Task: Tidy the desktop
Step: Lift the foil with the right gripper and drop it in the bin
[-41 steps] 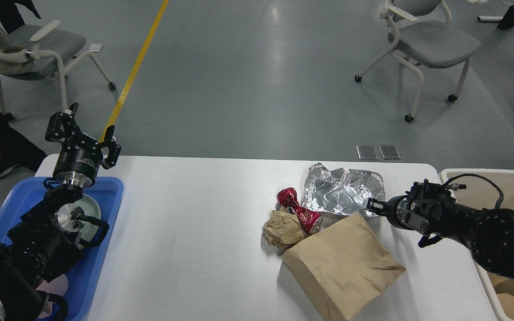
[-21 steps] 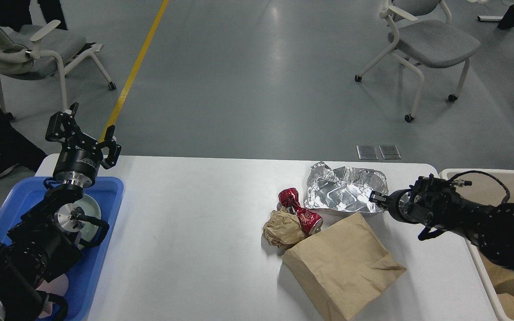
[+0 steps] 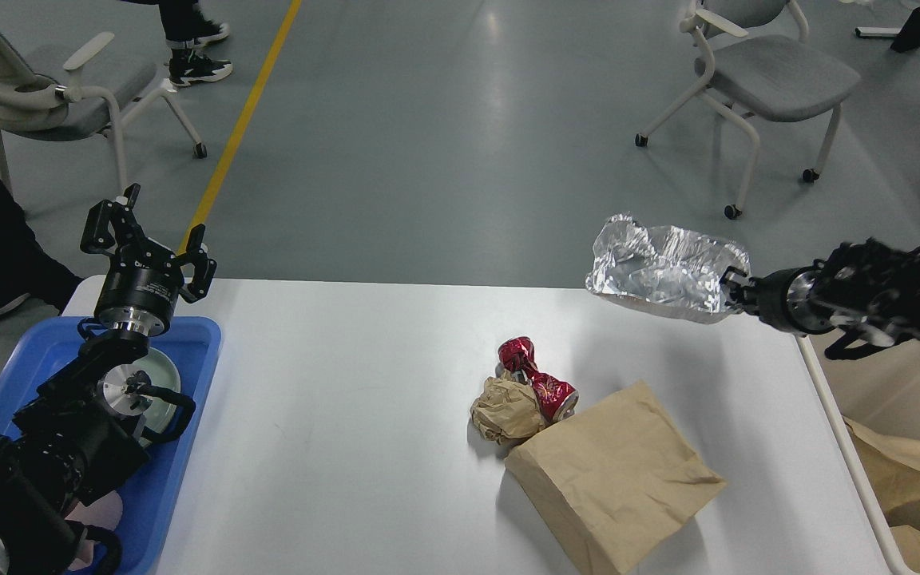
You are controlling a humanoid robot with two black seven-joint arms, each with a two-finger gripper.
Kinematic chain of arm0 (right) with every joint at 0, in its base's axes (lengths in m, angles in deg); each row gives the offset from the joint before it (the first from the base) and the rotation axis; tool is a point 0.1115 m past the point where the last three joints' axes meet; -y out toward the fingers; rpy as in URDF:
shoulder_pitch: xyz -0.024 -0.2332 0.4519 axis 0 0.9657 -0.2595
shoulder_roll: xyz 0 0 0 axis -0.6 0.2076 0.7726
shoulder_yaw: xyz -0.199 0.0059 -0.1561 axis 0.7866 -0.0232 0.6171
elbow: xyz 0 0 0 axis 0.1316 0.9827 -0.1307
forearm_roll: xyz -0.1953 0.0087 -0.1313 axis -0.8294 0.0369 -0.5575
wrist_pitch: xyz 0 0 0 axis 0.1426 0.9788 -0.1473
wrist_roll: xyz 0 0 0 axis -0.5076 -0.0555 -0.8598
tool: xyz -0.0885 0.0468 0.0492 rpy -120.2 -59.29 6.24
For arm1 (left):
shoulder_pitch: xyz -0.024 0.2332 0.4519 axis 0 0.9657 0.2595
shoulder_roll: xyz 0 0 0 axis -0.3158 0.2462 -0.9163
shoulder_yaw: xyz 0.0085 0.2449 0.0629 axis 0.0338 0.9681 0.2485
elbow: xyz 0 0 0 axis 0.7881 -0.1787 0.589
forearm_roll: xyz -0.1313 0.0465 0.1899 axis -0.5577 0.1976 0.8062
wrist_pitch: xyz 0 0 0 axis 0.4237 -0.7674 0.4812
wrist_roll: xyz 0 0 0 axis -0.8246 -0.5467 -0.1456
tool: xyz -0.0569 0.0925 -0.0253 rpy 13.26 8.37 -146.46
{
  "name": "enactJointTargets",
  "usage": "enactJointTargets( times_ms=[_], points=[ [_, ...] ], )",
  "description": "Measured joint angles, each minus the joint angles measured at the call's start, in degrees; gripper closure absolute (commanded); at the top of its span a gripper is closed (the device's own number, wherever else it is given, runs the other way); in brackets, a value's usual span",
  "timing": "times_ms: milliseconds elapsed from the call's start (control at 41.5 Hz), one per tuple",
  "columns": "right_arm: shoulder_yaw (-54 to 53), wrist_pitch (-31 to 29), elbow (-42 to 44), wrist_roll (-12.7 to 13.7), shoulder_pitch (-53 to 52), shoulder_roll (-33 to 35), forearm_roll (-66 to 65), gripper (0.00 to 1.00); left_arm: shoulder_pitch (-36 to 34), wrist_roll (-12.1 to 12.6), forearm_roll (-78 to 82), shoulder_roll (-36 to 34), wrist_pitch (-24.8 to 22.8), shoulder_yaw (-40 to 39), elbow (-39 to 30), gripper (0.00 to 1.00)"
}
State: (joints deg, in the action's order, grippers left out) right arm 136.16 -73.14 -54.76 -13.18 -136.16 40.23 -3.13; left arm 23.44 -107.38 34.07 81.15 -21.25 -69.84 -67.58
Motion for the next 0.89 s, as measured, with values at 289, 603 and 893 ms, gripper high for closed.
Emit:
enactJointTargets(
  times_ms=[289,603,893],
  points=[
    [3.66,-6.57,-12.06,0.01,-27.75,13.43,-0.06,1.0,0.02,0.0,-0.02,0.04,0.0,0.02,0.0,0.03],
    [9.7,-1.41,-0.51,0.06,-13.63,18.37,0.49,1.0,0.0,0.0,0.0,0.05,0.0,0.01,-0.01,0.03],
    [-1.64,12.6,14.87,-0.43,27.97,18.87,1.41,0.0,-0.02,0.0,0.0,0.05,-0.01,0.02,0.0,0.03]
  ],
)
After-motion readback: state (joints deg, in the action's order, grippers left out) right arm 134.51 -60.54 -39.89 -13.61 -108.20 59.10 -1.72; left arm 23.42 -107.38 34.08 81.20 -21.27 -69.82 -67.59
